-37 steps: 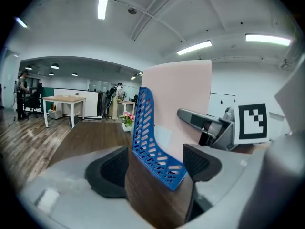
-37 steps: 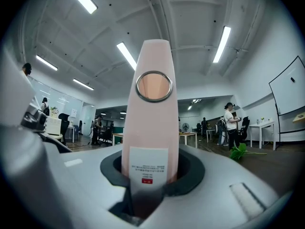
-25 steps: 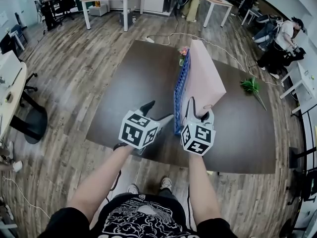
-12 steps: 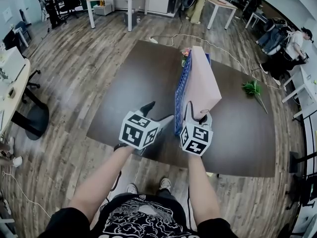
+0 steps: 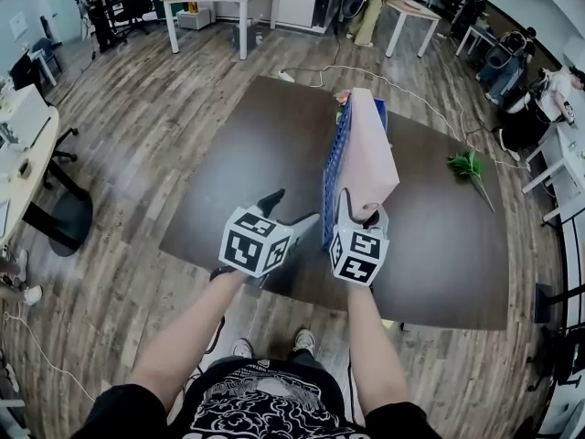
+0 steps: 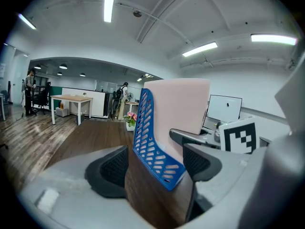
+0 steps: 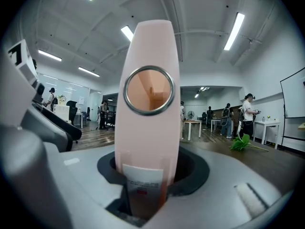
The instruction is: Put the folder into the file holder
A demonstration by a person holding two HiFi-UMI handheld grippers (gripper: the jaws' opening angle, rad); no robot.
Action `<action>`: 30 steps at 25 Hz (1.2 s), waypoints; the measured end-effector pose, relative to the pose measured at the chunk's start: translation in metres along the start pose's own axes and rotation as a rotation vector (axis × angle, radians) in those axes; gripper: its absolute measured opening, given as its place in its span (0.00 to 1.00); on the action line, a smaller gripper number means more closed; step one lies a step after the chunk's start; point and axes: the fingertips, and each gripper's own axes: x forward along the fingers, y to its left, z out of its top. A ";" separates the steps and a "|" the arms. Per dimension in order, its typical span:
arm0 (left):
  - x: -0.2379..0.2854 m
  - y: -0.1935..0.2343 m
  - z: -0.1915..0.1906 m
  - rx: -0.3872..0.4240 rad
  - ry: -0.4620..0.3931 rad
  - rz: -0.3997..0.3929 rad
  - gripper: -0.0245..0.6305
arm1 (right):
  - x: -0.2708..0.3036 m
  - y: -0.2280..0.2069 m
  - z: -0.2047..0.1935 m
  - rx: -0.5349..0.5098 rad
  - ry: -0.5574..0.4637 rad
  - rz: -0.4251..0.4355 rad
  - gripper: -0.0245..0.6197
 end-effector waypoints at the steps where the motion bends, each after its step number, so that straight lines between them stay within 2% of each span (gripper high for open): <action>1: -0.001 0.000 -0.001 -0.004 -0.001 0.004 0.60 | 0.001 0.000 -0.001 -0.002 0.004 0.001 0.32; 13: -0.010 0.000 -0.006 -0.044 -0.022 0.017 0.60 | -0.009 0.001 0.001 0.004 0.029 -0.005 0.34; 30: -0.035 -0.013 -0.004 0.007 -0.047 -0.092 0.60 | -0.057 0.012 0.030 0.022 -0.009 -0.070 0.36</action>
